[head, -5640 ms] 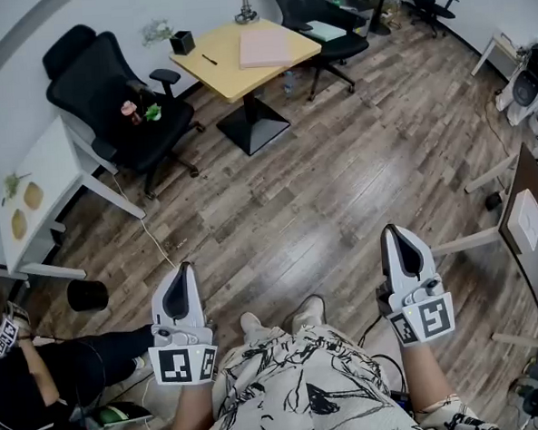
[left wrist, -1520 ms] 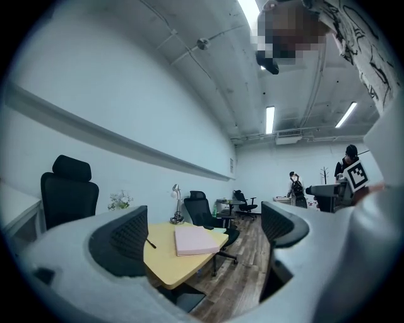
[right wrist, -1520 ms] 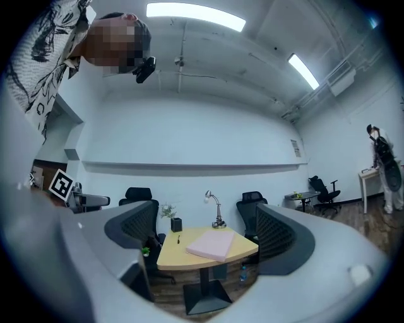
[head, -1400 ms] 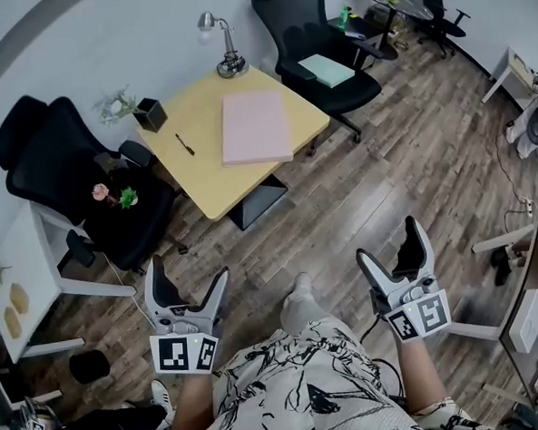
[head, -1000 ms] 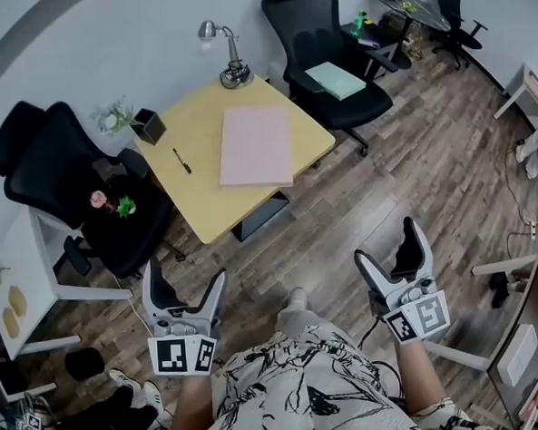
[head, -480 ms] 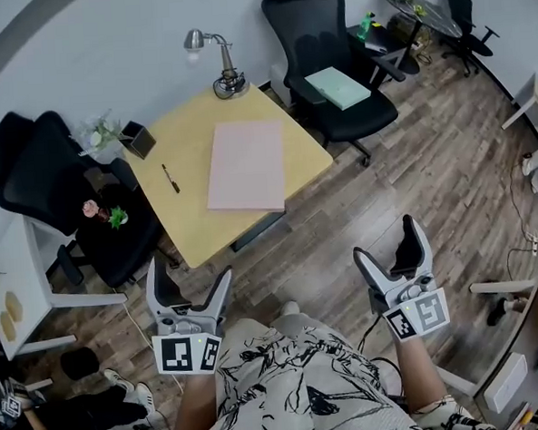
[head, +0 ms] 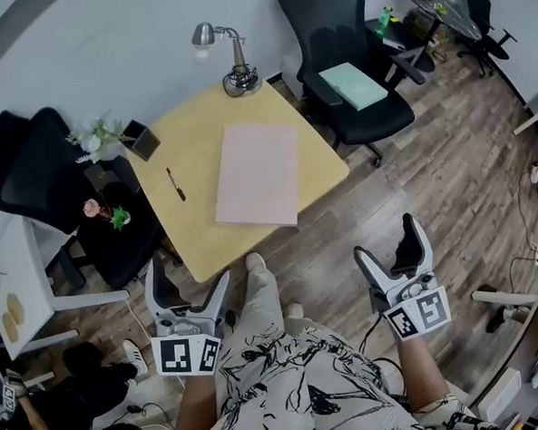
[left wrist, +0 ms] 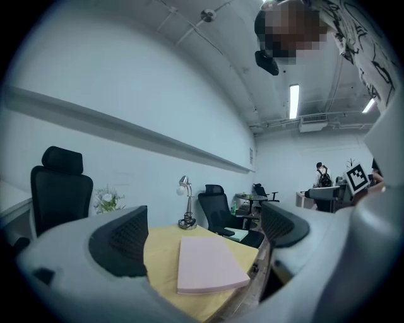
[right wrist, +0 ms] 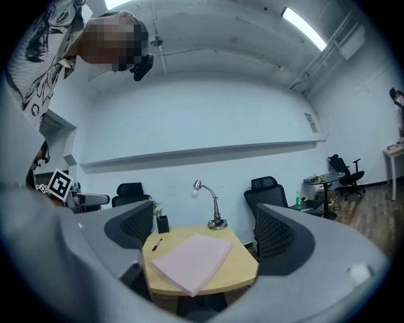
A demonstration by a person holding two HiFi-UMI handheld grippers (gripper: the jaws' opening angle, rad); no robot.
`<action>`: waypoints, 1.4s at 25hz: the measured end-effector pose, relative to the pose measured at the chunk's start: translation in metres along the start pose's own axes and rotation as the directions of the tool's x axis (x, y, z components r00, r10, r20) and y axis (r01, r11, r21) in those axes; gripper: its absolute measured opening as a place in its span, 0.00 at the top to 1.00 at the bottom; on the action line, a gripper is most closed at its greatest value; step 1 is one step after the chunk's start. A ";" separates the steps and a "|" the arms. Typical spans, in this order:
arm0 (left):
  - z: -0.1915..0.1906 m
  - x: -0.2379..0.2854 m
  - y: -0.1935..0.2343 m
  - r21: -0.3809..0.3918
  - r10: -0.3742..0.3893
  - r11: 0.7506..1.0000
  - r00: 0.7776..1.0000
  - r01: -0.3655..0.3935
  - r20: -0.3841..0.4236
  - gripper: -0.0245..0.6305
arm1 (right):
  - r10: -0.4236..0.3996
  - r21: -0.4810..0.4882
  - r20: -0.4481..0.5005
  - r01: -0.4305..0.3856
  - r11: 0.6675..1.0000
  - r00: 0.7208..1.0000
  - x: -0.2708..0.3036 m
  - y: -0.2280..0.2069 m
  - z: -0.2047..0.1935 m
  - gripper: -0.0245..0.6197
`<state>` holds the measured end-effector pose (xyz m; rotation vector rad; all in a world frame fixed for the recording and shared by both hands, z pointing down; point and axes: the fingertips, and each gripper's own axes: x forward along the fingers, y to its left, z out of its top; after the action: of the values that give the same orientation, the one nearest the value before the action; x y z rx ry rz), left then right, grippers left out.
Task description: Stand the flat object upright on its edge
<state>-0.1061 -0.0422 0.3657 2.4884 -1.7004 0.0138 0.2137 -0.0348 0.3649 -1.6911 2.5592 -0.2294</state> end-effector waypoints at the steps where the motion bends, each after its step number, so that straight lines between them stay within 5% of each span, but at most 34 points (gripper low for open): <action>1: 0.001 0.012 0.004 0.003 -0.009 1.000 1.000 0.009 0.003 0.12 | -0.005 0.000 -0.001 0.005 1.000 1.000 0.010 -0.003 0.000 0.18; 19: 0.015 0.181 0.095 -0.018 -0.146 0.989 0.989 0.145 -0.038 0.12 | -0.062 -0.025 -0.023 0.061 0.998 0.998 0.187 -0.037 0.017 0.18; 27: -0.051 0.237 0.106 -0.106 -0.219 0.974 0.959 0.203 -0.181 0.12 | -0.037 -0.010 -0.167 0.036 0.999 0.985 0.236 -0.047 -0.047 0.18; 35: -0.119 0.303 0.102 -0.245 -0.265 0.951 0.910 0.191 -0.320 0.12 | -0.005 0.154 -0.319 0.057 0.986 0.948 0.280 -0.093 -0.129 0.18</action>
<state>-0.0823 -0.3464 0.5176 2.3409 -1.1979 0.2291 0.1704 -0.3162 0.5144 -1.7592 2.6384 -0.7478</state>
